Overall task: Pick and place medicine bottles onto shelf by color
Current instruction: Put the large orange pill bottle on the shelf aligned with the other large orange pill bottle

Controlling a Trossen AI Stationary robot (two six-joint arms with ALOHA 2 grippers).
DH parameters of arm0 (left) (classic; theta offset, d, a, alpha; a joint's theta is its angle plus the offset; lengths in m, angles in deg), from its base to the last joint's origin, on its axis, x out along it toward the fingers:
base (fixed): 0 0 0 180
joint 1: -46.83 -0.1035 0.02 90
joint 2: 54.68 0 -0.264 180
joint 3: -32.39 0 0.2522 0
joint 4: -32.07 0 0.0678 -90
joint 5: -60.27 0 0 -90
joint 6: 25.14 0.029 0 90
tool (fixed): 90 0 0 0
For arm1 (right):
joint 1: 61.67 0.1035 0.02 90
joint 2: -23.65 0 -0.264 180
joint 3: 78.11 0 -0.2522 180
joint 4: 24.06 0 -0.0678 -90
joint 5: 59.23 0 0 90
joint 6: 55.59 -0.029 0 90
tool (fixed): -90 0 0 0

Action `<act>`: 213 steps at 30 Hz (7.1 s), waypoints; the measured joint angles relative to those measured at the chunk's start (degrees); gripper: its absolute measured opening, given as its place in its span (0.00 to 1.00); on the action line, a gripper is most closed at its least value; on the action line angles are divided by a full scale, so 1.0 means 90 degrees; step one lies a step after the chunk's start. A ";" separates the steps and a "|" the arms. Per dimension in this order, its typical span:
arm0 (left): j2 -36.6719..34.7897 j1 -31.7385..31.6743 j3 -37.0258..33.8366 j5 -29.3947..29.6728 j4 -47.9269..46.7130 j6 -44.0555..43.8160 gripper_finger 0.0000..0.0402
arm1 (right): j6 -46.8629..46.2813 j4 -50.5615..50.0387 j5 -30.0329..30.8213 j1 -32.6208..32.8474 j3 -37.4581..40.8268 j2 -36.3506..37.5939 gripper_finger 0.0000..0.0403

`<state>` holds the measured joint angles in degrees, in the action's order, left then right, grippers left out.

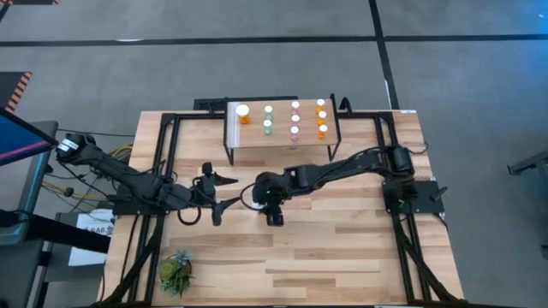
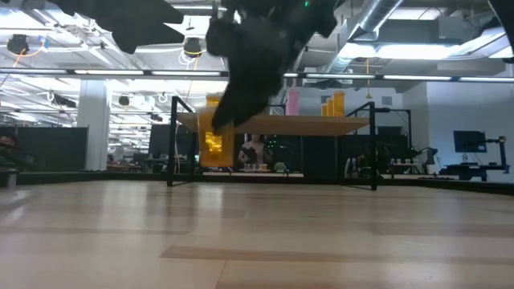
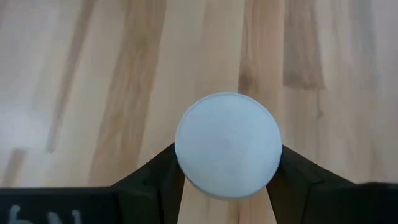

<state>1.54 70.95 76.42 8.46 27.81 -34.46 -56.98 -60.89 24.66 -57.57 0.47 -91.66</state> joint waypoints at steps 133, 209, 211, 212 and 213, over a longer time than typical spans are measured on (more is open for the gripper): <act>0.2936 -0.0651 -0.0005 -0.0838 -0.0095 -0.1934 0.61 | -0.2031 0.7944 0.2174 0.1019 0.4794 0.0073 0.69; 0.2727 0.0602 0.0570 0.1149 0.0059 -0.1238 0.44 | -0.2024 0.6528 0.2633 0.1131 0.5290 0.1408 0.69; 0.2708 0.0604 0.0340 0.0978 0.0659 -0.0938 0.31 | -0.2018 0.6506 0.2831 0.1187 0.5497 0.1635 0.69; 0.2701 0.0594 0.0257 0.0896 0.0963 -0.0780 0.24 | -0.2010 0.6492 0.2930 0.1219 0.5609 0.1778 0.69; 0.2706 0.0552 0.0190 0.0738 0.1338 -0.0638 0.17 | -0.2011 0.6501 0.3081 0.1243 0.5718 0.1923 0.69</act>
<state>25.90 75.92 78.12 15.11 39.86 -40.20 -75.08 -2.38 52.39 -46.39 51.93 -74.34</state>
